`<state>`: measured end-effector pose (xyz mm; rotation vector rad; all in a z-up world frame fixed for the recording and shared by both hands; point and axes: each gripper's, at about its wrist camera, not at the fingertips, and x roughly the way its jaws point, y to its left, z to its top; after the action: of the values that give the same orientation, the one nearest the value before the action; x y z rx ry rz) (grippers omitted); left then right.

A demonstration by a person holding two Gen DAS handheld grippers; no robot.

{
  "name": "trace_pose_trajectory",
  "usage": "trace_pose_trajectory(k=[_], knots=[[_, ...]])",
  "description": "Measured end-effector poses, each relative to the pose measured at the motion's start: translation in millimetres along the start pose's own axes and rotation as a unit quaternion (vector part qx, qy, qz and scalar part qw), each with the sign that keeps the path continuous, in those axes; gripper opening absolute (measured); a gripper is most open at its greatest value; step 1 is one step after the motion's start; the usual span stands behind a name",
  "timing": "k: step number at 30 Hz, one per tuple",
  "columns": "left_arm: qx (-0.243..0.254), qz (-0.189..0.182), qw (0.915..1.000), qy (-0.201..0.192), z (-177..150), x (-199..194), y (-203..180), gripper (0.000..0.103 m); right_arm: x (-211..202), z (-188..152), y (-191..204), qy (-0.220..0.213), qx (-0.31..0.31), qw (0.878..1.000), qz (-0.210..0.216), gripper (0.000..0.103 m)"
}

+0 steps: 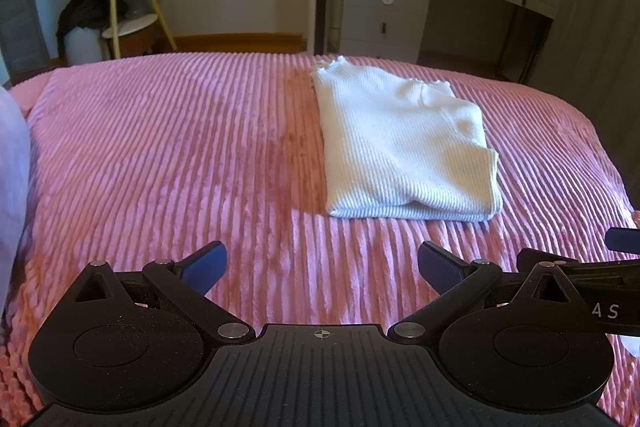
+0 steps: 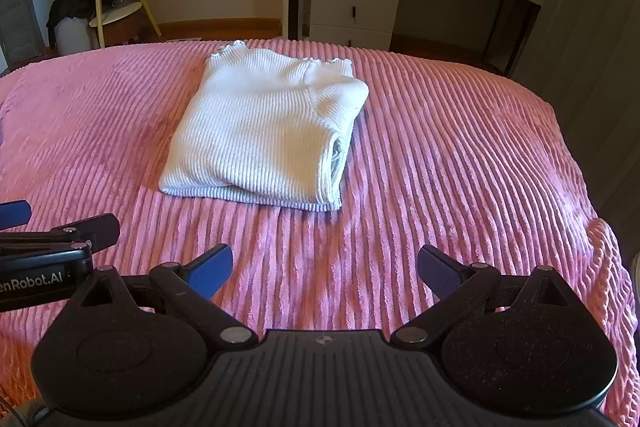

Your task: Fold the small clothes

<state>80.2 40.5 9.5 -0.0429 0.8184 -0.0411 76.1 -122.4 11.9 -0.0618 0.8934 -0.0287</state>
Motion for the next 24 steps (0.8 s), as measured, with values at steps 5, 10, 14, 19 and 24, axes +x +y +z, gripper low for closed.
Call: trace_pose_trajectory(k=[5, 10, 14, 19, 24], knots=[[-0.001, 0.003, 1.0, -0.003, 0.1, -0.5, -0.2, 0.103, 0.4, 0.6, 1.3, -0.003, -0.009, 1.0, -0.003, 0.099], [-0.002, 0.002, 1.0, -0.003, 1.2, -0.6, -0.8, 0.103, 0.0, 1.4, 2.1, -0.004, -0.012, 1.0, -0.007, 0.099], [-0.002, 0.002, 1.0, -0.005, 2.1, -1.2, -0.8, 0.103, -0.2, 1.6, 1.8, -0.005, -0.013, 1.0, -0.007, 0.099], [-0.003, 0.001, 1.0, -0.008, 2.9, -2.2, -0.5, 0.103, -1.8, 3.5, 3.1, -0.009, -0.018, 1.0, -0.015, 0.099], [-0.006, 0.0, 1.0, -0.008, 3.9, -2.8, 0.8, 0.103, -3.3, 4.8, 4.8, -0.011, -0.02, 1.0, -0.017, 0.099]])
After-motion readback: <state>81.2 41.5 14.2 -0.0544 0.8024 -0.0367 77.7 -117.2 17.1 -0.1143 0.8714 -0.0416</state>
